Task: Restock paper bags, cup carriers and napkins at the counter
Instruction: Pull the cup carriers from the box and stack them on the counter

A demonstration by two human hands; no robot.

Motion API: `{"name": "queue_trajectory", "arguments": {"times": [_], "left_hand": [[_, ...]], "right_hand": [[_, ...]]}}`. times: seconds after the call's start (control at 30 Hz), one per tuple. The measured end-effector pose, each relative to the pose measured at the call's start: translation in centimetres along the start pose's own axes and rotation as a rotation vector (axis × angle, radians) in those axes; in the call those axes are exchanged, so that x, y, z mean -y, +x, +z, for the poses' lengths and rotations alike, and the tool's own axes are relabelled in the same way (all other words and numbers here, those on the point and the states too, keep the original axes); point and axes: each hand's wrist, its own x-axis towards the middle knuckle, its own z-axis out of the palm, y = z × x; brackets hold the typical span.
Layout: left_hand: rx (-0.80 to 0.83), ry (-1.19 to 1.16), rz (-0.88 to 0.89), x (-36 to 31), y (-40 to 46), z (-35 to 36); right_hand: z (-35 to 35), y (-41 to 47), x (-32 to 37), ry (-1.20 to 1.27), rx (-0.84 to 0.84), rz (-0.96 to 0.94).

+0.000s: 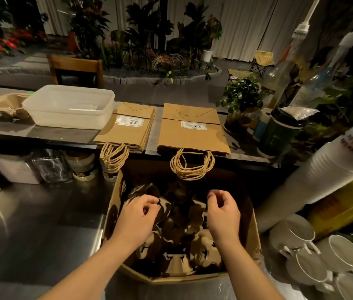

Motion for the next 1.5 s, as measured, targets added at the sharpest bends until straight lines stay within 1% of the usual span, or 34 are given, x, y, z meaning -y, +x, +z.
{"name": "queue_trajectory", "arguments": {"times": [0.07, 0.17, 0.27, 0.4, 0.47, 0.53, 0.67, 0.73, 0.83, 0.93, 1.03, 1.07, 1.13, 1.2, 1.23, 1.3, 1.37, 1.43, 1.5], "left_hand": [[0.013, 0.106, -0.015, 1.2, -0.2, 0.5], [0.100, 0.216, -0.030, 1.9, -0.5, 1.0], [0.147, 0.350, 0.016, 2.3, -0.3, 1.4], [0.207, 0.574, 0.052, 2.4, -0.5, 1.8], [0.197, 0.693, 0.053, 2.2, -0.6, 1.8], [0.201, 0.789, 0.025, 1.9, -0.7, 1.7], [0.300, 0.971, 0.010, 1.7, -0.7, 1.6], [0.326, 1.013, 0.024, 1.6, -0.7, 1.4], [0.295, 1.025, 0.059, 1.6, -0.7, 1.2], [0.270, 0.966, 0.054, 1.7, -0.9, 0.8], [0.265, 0.795, 0.051, 2.0, -1.4, 0.0], [0.259, 0.712, 0.071, 2.2, -1.7, -0.4], [0.245, 0.468, 0.111, 2.7, -2.1, -1.3], [0.250, 0.245, 0.147, 2.9, -2.6, -2.2], [0.256, 0.186, 0.166, 3.0, -2.8, -2.6], [0.278, 0.098, 0.182, 3.1, -3.0, -3.3], [0.270, -0.012, 0.164, 3.3, -3.3, -3.6], [0.231, -0.101, 0.155, 3.3, -3.6, -3.6], [0.209, -0.140, 0.161, 3.2, -3.8, -3.4]], "right_hand": [[0.8, 0.0, -0.9, -0.086, 0.023, 0.124], [2.6, 0.0, -2.3, -0.310, 0.085, 0.260], [3.7, 0.0, -2.7, -0.479, 0.137, 0.376], [4.2, 0.5, -2.9, -0.569, 0.185, 0.374], [4.4, 0.6, -3.2, -0.532, 0.173, 0.378], [4.1, 0.5, -3.2, -0.437, 0.153, 0.383], [2.3, -0.5, -2.7, -0.210, 0.106, 0.359], [1.1, -1.4, -2.4, -0.120, 0.080, 0.356], [-0.2, -2.5, -1.7, 0.020, 0.026, 0.359], [-1.1, -3.6, -1.4, 0.094, 0.011, 0.331], [-1.6, -4.3, -1.2, 0.143, 0.003, 0.312], [-1.7, -4.5, -1.2, 0.161, 0.001, 0.311], [-1.7, -4.9, -1.1, 0.220, 0.011, 0.327], [-1.4, -5.4, -0.8, 0.311, 0.054, 0.380], [-1.2, -5.7, -0.6, 0.349, 0.087, 0.421], [-0.6, -6.4, -0.2, 0.384, 0.155, 0.494], [-0.1, -7.1, 0.2, 0.388, 0.188, 0.536], [0.4, -7.4, 0.3, 0.364, 0.188, 0.523], [0.8, -7.7, 0.4, 0.354, 0.174, 0.502]]}}
